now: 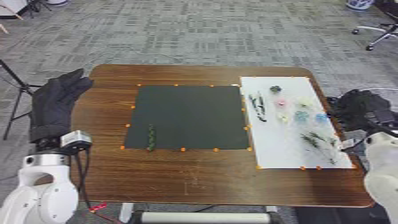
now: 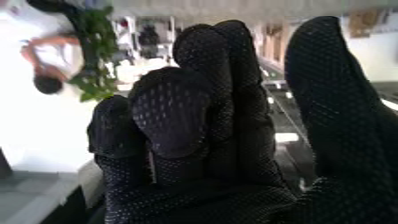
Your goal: Arrange flowers
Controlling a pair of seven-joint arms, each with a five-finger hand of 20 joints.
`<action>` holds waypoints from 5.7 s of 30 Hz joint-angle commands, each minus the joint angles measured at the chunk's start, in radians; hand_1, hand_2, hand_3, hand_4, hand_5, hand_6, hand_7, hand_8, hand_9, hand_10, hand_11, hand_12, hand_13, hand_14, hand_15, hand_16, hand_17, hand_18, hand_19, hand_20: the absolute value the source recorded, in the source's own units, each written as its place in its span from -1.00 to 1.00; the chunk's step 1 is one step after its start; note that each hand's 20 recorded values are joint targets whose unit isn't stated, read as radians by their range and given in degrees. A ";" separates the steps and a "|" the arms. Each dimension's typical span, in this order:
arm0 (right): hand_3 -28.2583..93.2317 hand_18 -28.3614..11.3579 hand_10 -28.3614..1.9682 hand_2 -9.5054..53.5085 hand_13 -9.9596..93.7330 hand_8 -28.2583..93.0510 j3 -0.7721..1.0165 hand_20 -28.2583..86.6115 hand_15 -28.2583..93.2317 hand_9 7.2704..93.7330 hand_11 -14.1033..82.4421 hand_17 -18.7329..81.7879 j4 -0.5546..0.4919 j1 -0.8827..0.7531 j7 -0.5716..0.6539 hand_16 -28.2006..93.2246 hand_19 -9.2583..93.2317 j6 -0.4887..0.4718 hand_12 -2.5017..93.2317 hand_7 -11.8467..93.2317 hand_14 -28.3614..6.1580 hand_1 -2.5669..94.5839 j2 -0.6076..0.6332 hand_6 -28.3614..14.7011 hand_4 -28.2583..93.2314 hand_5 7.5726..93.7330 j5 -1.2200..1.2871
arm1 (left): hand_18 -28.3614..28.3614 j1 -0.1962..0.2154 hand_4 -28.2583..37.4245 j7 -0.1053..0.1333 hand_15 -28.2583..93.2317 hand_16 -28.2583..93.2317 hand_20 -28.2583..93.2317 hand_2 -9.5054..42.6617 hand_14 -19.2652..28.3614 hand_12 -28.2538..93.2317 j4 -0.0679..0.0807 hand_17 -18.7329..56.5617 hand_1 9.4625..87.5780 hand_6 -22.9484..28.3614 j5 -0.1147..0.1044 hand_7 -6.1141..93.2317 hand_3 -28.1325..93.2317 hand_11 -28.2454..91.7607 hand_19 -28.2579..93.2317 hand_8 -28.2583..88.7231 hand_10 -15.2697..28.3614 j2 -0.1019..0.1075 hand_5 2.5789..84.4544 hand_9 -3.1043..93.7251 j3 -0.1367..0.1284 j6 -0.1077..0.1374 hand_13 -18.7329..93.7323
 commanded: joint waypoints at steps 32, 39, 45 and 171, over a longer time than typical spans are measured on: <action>0.32 -0.39 0.18 -1.00 0.93 -0.12 -0.084 0.31 0.33 0.79 -0.07 0.50 0.055 -0.097 0.088 0.05 0.99 -0.093 -0.13 -0.21 0.51 0.21 -0.081 0.24 -0.73 0.40 -0.004 | 0.45 0.187 -0.94 -0.073 -0.15 -0.51 -0.21 -0.45 0.59 -0.26 -0.008 -0.28 -0.56 0.06 0.045 -0.51 0.58 -0.07 -0.30 -0.63 0.39 -0.071 0.22 0.12 0.017 0.038 0.05; 0.34 -0.31 0.20 -0.97 0.99 -0.11 -0.078 0.32 0.33 0.84 0.03 0.58 0.038 -0.085 0.071 0.06 1.00 -0.027 -0.26 -0.21 0.57 0.29 -0.069 0.24 -0.75 0.50 0.034 | 0.45 0.199 -0.93 -0.069 -0.15 -0.51 -0.22 -0.45 0.59 -0.26 -0.011 -0.28 -0.56 0.06 0.044 -0.51 0.58 -0.07 -0.30 -0.63 0.39 -0.073 0.22 0.12 0.014 0.025 0.05; 0.37 -0.27 0.26 -0.98 1.00 -0.12 -0.051 0.33 0.36 0.86 0.07 0.61 -0.020 -0.069 0.063 0.05 1.00 0.055 -0.27 -0.20 0.62 0.31 -0.059 0.18 -0.76 0.51 0.109 | 0.45 0.200 -0.93 -0.071 -0.15 -0.51 -0.22 -0.45 0.59 -0.26 -0.011 -0.28 -0.56 0.06 0.037 -0.51 0.58 -0.07 -0.30 -0.63 0.39 -0.071 0.22 0.12 0.014 0.025 0.05; 0.31 0.17 0.08 -0.92 1.00 -0.29 -1.075 0.23 0.30 0.96 -0.45 0.86 0.199 0.832 0.139 -0.22 0.70 0.173 -0.56 -0.37 0.53 0.38 -0.231 0.01 -0.68 0.62 0.404 | 0.46 0.198 -0.94 -0.169 -0.18 -0.49 -0.23 -0.49 0.59 -0.26 -0.007 -0.33 -0.62 0.05 0.045 -0.53 0.57 -0.09 -0.32 -0.62 0.37 -0.034 0.20 0.10 -0.082 -0.060 0.03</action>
